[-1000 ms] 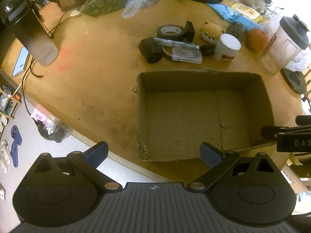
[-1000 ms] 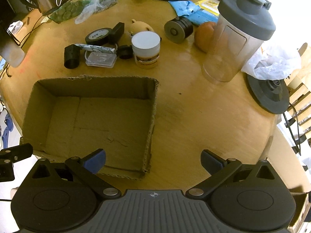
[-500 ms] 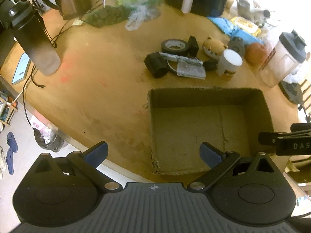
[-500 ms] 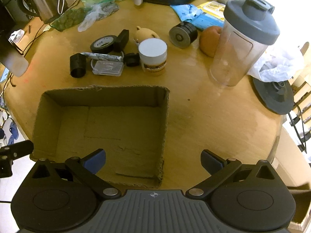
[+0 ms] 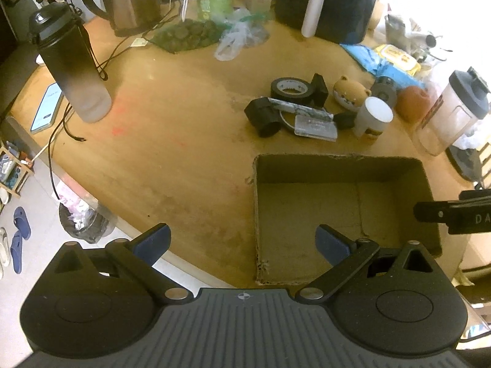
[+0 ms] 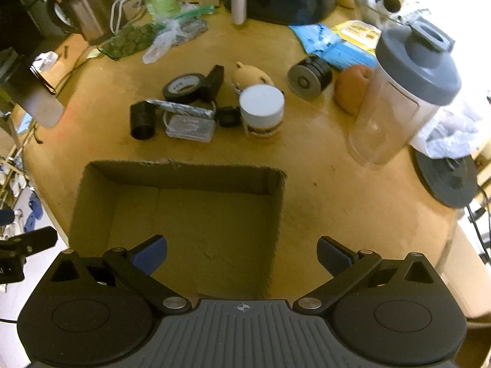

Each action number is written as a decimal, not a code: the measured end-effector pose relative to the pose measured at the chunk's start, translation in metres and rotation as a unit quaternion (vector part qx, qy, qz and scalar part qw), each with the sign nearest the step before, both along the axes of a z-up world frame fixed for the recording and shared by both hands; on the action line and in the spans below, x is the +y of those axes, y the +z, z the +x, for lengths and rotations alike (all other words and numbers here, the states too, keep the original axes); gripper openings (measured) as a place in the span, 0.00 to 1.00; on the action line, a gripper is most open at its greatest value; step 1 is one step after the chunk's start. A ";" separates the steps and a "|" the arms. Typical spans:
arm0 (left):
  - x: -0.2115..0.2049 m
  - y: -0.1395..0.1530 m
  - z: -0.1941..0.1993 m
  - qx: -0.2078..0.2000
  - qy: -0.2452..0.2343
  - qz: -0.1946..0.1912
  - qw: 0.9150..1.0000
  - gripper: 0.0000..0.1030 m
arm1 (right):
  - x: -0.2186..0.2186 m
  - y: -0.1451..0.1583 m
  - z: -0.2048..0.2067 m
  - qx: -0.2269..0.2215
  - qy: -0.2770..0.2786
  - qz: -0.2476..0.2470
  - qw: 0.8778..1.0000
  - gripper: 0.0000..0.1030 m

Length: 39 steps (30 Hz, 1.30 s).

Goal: Organize rigid objects
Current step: 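Move both tools over the cardboard box toward the objects beyond it, then close the right gripper around the white round jar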

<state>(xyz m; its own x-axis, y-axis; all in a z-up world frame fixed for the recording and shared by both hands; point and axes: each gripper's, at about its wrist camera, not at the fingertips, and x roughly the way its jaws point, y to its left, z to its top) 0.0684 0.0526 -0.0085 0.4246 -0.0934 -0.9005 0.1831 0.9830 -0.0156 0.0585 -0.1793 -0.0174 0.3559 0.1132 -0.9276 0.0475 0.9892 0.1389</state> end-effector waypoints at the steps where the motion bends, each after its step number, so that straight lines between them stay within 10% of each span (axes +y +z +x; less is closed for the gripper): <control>1: 0.000 0.000 0.000 -0.001 0.000 -0.002 1.000 1.00 | 0.000 0.000 0.003 -0.002 0.003 0.000 1.000 1.00; 24: 0.003 0.003 0.005 -0.010 0.018 -0.026 0.999 1.00 | -0.009 -0.011 0.065 -0.125 0.025 -0.026 0.991 0.99; 39: 0.003 0.005 0.005 -0.014 0.022 -0.040 0.999 0.99 | -0.016 -0.050 0.115 -0.126 0.023 -0.030 0.991 0.76</control>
<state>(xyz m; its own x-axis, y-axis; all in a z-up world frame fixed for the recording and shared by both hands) 0.0735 0.0556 -0.0037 0.4552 -0.1445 -0.8786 0.1406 0.9860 -0.0894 0.1732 -0.1950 -0.0676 0.5732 0.0815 -0.8153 -0.0270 0.9964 0.0807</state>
